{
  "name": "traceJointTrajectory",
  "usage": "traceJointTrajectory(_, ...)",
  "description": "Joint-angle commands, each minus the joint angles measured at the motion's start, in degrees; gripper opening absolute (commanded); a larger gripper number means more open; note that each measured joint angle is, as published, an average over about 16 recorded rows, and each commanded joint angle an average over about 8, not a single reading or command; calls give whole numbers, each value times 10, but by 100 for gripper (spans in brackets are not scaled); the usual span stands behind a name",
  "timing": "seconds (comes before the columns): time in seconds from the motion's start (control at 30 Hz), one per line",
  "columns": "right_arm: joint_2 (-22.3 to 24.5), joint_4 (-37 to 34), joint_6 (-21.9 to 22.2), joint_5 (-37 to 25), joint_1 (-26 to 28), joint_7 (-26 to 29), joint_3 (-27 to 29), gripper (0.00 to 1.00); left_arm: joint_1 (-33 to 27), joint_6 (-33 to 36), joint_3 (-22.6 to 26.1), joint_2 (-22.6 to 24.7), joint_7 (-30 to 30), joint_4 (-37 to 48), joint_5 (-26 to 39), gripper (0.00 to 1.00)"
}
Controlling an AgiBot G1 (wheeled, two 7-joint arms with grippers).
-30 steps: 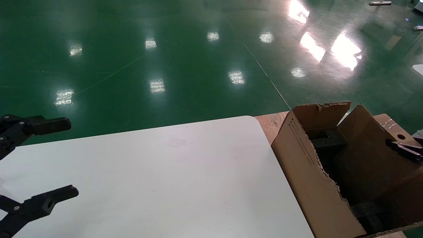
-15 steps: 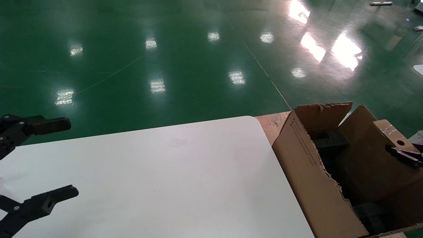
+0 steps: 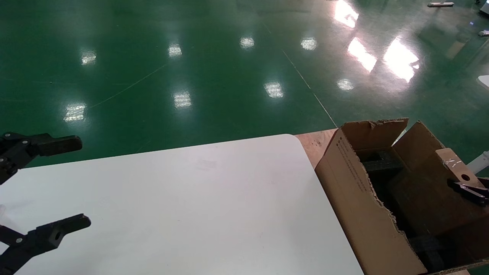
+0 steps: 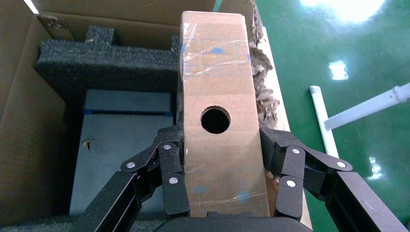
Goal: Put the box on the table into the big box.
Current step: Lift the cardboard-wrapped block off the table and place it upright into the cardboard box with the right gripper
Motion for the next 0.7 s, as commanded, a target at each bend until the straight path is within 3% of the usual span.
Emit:
traceJointTrajectory(0.03,-1,-1,-1,9,-4,-5,-5,0,0,0,0,0,0,0,0,100)
traceJointTrajectory(0.53,-12,-24,-13,48,-19,-34,-24,1,0,0,0,0,0,0,0,100)
traceJointTrajectory(0.57,-13,-25,-15,49,-20,-35,-24,6,0,0,0,0,0,0,0,100)
traceJointTrajectory(0.7,-15,-29,-20,53,-22,-40,-27,54,0,0,0,0,0,0,0,100)
